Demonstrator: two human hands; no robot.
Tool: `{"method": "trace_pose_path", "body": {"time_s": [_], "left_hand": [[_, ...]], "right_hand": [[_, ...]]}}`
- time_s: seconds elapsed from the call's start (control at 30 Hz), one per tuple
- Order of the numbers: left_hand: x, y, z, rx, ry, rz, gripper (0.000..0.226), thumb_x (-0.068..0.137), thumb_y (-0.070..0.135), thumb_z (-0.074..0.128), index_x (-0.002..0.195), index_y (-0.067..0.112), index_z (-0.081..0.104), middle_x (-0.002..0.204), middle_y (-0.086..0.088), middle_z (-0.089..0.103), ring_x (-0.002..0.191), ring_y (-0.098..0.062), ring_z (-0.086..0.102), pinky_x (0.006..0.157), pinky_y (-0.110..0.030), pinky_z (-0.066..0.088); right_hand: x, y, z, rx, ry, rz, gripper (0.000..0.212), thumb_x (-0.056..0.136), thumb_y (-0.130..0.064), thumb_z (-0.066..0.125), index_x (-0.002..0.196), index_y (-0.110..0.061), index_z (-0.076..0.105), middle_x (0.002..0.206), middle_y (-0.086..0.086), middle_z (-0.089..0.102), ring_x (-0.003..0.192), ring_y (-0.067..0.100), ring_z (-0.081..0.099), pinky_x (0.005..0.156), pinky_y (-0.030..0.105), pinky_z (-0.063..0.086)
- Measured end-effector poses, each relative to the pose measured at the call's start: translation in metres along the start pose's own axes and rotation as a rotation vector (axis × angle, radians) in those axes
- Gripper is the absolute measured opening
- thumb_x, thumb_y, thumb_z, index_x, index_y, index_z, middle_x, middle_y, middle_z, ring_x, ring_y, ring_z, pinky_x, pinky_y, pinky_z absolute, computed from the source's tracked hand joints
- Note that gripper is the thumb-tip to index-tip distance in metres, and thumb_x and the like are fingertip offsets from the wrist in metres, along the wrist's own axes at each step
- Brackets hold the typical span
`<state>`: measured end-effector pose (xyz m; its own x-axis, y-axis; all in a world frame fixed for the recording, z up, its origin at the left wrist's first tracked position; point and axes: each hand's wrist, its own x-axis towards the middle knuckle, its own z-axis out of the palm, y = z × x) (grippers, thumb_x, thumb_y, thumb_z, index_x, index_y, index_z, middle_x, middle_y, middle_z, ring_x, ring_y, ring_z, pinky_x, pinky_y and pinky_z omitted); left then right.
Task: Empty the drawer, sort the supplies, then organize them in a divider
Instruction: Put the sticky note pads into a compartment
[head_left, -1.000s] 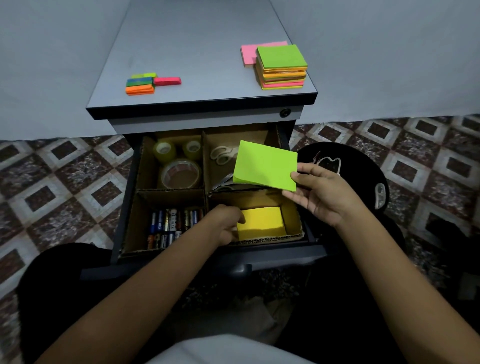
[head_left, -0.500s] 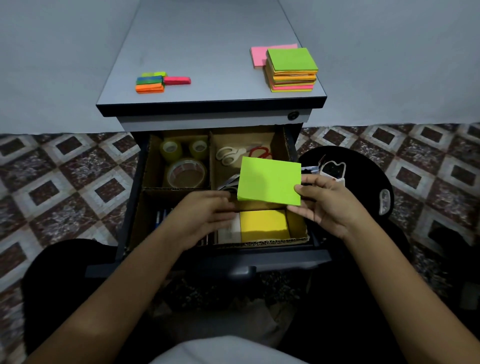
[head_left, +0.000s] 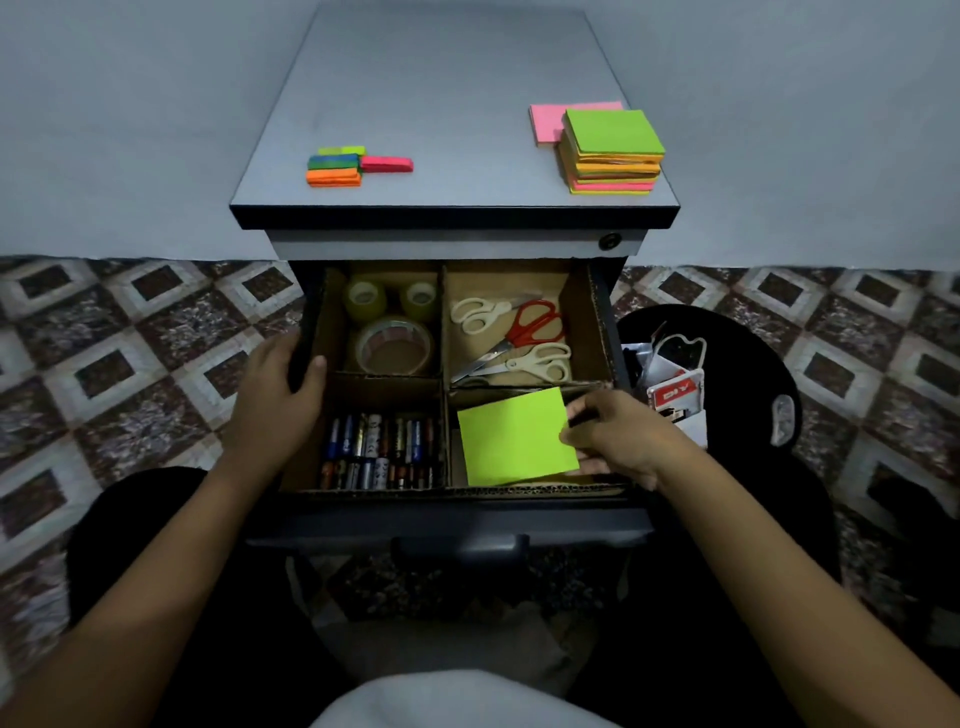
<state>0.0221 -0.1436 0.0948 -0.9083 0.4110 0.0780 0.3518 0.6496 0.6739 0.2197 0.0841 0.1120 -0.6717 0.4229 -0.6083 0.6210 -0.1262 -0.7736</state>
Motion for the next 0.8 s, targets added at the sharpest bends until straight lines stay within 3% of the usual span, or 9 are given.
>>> {"method": "trace_pose_path", "body": {"time_s": [0.17,0.27,0.4,0.5,0.57,0.8], "left_hand": [[0.005,-0.002,0.008,-0.005,-0.054,-0.087,0.054,0.099,0.028,0.043,0.146,0.008,0.028,0.148,-0.015,0.034,0.136,-0.029,0.032,0.109,-0.039,0.029],[0.005,-0.004,0.009,0.003,-0.086,-0.112,0.057,0.099,0.031,0.041,0.149,0.010,0.023,0.150,-0.014,0.032,0.138,-0.028,0.030,0.109,-0.039,0.029],[0.003,-0.004,0.010,0.014,-0.082,-0.119,0.058,0.099,0.034,0.039,0.149,0.011,0.021,0.152,-0.013,0.029,0.139,-0.028,0.029,0.109,-0.040,0.028],[0.003,-0.005,0.011,0.028,-0.074,-0.115,0.058,0.100,0.035,0.039,0.149,0.011,0.020,0.152,-0.013,0.030,0.138,-0.028,0.030,0.109,-0.041,0.029],[0.003,-0.006,0.011,0.025,-0.076,-0.115,0.058,0.100,0.035,0.038,0.149,0.011,0.020,0.152,-0.013,0.030,0.139,-0.028,0.029,0.109,-0.041,0.030],[0.002,-0.004,0.011,0.010,-0.067,-0.107,0.057,0.100,0.034,0.039,0.149,0.012,0.020,0.152,-0.012,0.029,0.139,-0.026,0.028,0.110,-0.040,0.028]], "right_hand": [[0.026,0.014,0.011,-0.142,0.023,0.097,0.022,0.091,0.007,0.049,0.077,-0.011,0.047,0.066,0.007,0.044,0.055,0.013,0.043,0.049,0.023,0.042],[0.038,0.021,0.016,-0.309,0.069,0.104,0.011,0.089,0.003,0.050,0.085,-0.007,0.051,0.063,0.008,0.049,0.053,0.015,0.045,0.046,0.021,0.037],[0.043,0.028,0.021,-0.454,0.188,0.047,0.007,0.083,-0.001,0.055,0.079,-0.004,0.060,0.077,0.013,0.056,0.074,0.022,0.053,0.053,0.023,0.036],[0.049,0.034,0.021,-0.503,0.225,0.047,0.017,0.081,-0.005,0.054,0.090,0.002,0.066,0.097,0.017,0.065,0.082,0.027,0.060,0.066,0.028,0.048],[0.055,0.038,0.020,-0.485,0.234,0.048,0.022,0.078,-0.006,0.056,0.095,0.003,0.068,0.108,0.017,0.066,0.088,0.034,0.065,0.078,0.038,0.055],[0.067,0.051,0.016,-0.483,0.213,0.028,0.020,0.074,-0.007,0.060,0.088,0.004,0.068,0.106,0.019,0.066,0.082,0.038,0.066,0.076,0.050,0.056]]}}
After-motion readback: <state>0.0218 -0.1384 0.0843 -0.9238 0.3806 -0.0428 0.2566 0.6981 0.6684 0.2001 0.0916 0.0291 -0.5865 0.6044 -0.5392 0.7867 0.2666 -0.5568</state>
